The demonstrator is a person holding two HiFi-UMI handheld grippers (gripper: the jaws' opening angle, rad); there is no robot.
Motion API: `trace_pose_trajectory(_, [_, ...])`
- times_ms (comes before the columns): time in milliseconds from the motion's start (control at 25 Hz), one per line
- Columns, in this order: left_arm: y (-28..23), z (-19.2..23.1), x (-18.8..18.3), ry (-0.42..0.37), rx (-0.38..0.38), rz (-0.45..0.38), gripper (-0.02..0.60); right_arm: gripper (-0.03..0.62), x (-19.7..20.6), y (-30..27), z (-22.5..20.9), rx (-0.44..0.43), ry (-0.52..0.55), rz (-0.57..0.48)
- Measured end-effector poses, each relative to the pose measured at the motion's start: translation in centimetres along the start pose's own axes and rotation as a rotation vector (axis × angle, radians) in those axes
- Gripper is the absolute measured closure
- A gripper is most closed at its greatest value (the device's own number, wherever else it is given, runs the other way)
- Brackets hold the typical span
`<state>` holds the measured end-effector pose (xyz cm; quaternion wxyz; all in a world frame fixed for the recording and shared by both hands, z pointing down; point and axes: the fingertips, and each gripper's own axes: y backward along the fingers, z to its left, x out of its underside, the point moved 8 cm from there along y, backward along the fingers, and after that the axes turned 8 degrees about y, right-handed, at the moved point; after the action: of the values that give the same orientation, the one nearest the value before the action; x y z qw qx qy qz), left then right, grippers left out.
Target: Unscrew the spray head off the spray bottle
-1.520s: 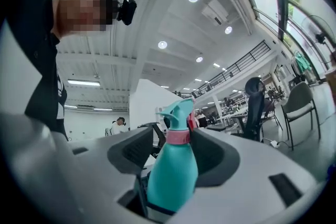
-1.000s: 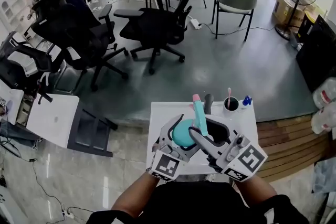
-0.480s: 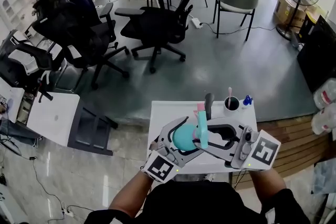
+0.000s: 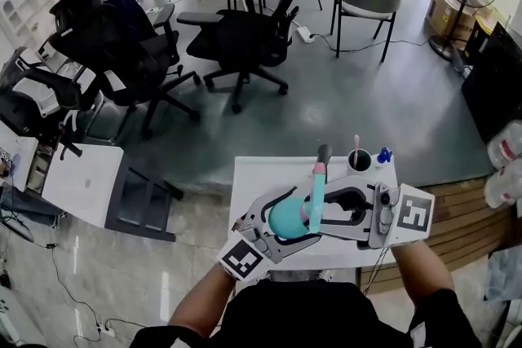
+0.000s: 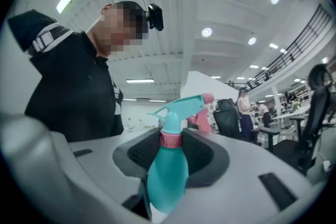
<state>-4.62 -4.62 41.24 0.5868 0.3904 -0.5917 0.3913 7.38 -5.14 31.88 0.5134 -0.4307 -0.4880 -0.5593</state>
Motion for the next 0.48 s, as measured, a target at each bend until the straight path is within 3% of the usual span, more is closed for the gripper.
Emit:
trace_pose_trajectory(240, [0.3, 1.9, 0.5, 0.013, -0.142, 0.017, 0.12, 0.405, 1.0, -0.9, 0.1, 0.382, -0.008, -0.061])
trace_pose_trajectory(480, [0.4, 3.0, 0.7, 0.027, -0.22, 0.01, 0.12, 0.401, 0.6, -1.5, 0.8, 0.609, -0.023, -0.006])
